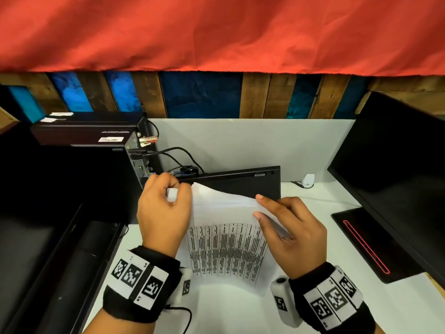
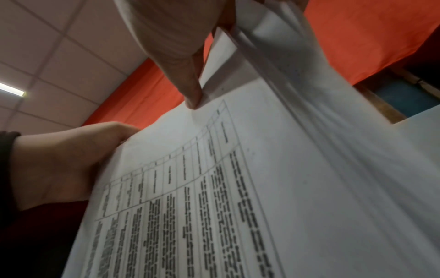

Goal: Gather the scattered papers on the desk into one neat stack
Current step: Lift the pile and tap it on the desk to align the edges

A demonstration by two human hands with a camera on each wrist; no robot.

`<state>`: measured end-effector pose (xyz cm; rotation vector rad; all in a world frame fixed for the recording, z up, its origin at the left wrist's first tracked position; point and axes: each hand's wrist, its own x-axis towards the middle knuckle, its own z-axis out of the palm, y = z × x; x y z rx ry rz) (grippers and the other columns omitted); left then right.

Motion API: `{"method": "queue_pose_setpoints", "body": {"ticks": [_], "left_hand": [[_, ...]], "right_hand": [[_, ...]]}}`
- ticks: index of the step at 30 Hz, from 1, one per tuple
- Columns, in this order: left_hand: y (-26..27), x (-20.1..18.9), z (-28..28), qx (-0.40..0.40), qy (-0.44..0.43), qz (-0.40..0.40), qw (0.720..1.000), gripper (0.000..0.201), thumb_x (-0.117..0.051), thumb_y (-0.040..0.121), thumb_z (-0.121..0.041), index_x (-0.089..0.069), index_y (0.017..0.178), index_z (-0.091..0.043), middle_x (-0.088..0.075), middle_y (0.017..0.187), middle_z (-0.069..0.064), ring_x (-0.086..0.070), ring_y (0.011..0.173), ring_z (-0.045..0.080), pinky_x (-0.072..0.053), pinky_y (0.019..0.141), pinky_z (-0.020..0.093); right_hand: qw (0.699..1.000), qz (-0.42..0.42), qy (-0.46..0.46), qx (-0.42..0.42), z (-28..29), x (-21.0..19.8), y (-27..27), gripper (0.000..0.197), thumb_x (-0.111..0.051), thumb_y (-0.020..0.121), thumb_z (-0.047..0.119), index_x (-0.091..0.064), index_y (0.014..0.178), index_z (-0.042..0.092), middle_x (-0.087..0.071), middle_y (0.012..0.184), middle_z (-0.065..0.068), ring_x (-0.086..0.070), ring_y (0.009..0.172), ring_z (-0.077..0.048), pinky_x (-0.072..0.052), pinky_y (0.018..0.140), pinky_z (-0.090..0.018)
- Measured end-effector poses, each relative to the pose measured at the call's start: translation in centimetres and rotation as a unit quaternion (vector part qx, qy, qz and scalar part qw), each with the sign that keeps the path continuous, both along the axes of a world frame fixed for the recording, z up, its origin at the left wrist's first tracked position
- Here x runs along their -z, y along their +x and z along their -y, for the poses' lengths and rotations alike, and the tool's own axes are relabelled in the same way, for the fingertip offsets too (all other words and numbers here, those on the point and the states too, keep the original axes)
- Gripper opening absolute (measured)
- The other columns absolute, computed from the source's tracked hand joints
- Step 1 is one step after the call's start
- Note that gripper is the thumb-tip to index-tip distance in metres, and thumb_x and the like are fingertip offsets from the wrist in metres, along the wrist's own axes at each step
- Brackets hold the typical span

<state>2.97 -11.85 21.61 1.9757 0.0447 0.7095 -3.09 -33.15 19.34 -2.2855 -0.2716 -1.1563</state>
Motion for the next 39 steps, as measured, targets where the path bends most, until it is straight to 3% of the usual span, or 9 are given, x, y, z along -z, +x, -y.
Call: {"method": "queue_pose_setpoints", "body": {"ticks": [3,7,15,21,25,28,33,36,39], "left_hand": [[-0.3,0.0,-0.1,0.018,-0.046,0.025,0.998,0.024,-0.051,0.086,-0.034,-0.057,0.071,-0.016,-0.056,0.077,0.000,-0.055,0.076,0.016,-0.047,0.070,0.035],[-1.5,-0.5,1.6,0.027,-0.020,0.032,0.999,0.033,-0.065,0.075,-0.058,-0.060,0.074,-0.025,-0.058,0.080,-0.009,-0.057,0.078,0.003,-0.041,0.069,0.012],[-0.9,0.4,0.7,0.092,-0.032,0.054,0.994,0.012,-0.067,0.086,-0.014,-0.072,0.091,-0.024,-0.062,0.092,0.001,-0.059,0.090,0.003,-0.041,0.083,0.006],[-1.1,0.8,-1.3,0.162,-0.093,0.061,0.981,0.010,-0.063,0.088,-0.008,-0.070,0.091,-0.013,-0.062,0.098,0.001,-0.058,0.100,0.009,-0.044,0.093,0.018],[-0.8,1.1,-1.8,0.197,-0.148,0.029,0.969,0.009,-0.056,0.089,-0.019,-0.063,0.091,-0.015,-0.064,0.101,0.000,-0.060,0.100,0.012,-0.045,0.094,0.030],[-0.4,1.6,-2.7,0.255,-0.185,0.024,0.949,0.041,-0.071,0.076,-0.037,-0.057,0.107,-0.015,-0.063,0.116,0.000,-0.065,0.105,0.016,-0.051,0.093,0.031],[1.2,4.7,-4.8,0.335,-0.222,-0.163,0.901,0.118,-0.095,0.035,-0.032,-0.039,0.139,-0.033,-0.062,0.126,0.004,-0.062,0.115,0.015,-0.055,0.087,0.025],[0.9,7.0,-5.0,0.352,-0.208,-0.302,0.861,0.105,-0.098,0.031,-0.031,-0.057,0.127,-0.020,-0.072,0.115,0.005,-0.067,0.110,0.020,-0.055,0.093,0.037],[0.3,8.0,-3.7,0.275,-0.211,-0.262,0.901,0.074,-0.094,0.043,-0.029,-0.066,0.111,-0.017,-0.075,0.104,0.000,-0.069,0.104,0.016,-0.057,0.086,0.026]], "right_hand": [[1.000,-0.019,0.005,-0.009,0.3,0.1,0.0,0.030,-0.073,0.082,0.028,-0.072,0.111,0.026,-0.062,0.084,0.003,-0.058,0.068,-0.010,-0.050,0.052,-0.025],[0.999,-0.018,-0.010,-0.027,-0.2,0.0,0.0,0.026,-0.071,0.083,0.021,-0.073,0.109,0.024,-0.061,0.084,0.004,-0.058,0.067,-0.011,-0.050,0.054,-0.026],[0.988,-0.059,0.134,-0.057,0.1,0.1,-0.2,0.048,-0.079,0.076,0.015,-0.064,0.120,0.029,-0.069,0.095,0.019,-0.065,0.083,-0.001,-0.053,0.073,-0.012],[0.849,-0.188,0.480,-0.115,1.6,1.1,1.1,0.033,-0.083,0.060,0.004,-0.071,0.084,0.022,-0.076,0.079,0.004,-0.072,0.075,-0.021,-0.056,0.060,-0.018],[0.796,-0.252,0.521,-0.179,2.3,2.7,1.7,0.081,-0.091,0.041,0.018,-0.062,0.117,0.019,-0.071,0.104,-0.008,-0.070,0.093,-0.026,-0.058,0.075,-0.037],[0.759,-0.328,0.517,-0.221,2.4,4.1,1.7,0.074,-0.092,0.047,0.012,-0.063,0.115,0.005,-0.074,0.100,-0.015,-0.070,0.096,-0.033,-0.059,0.076,-0.039],[0.759,-0.403,0.471,-0.198,2.4,5.6,1.4,0.060,-0.084,0.054,-0.005,-0.064,0.109,0.007,-0.076,0.098,-0.009,-0.072,0.095,-0.023,-0.058,0.073,-0.028],[0.738,-0.456,0.451,-0.210,2.2,6.5,1.3,0.061,-0.083,0.057,-0.010,-0.063,0.111,0.007,-0.076,0.099,-0.004,-0.072,0.095,-0.017,-0.058,0.075,-0.025],[0.782,-0.413,0.439,-0.161,1.1,6.9,1.4,0.050,-0.083,0.064,-0.002,-0.065,0.106,0.021,-0.076,0.098,0.005,-0.071,0.094,-0.008,-0.057,0.085,-0.031]]}}
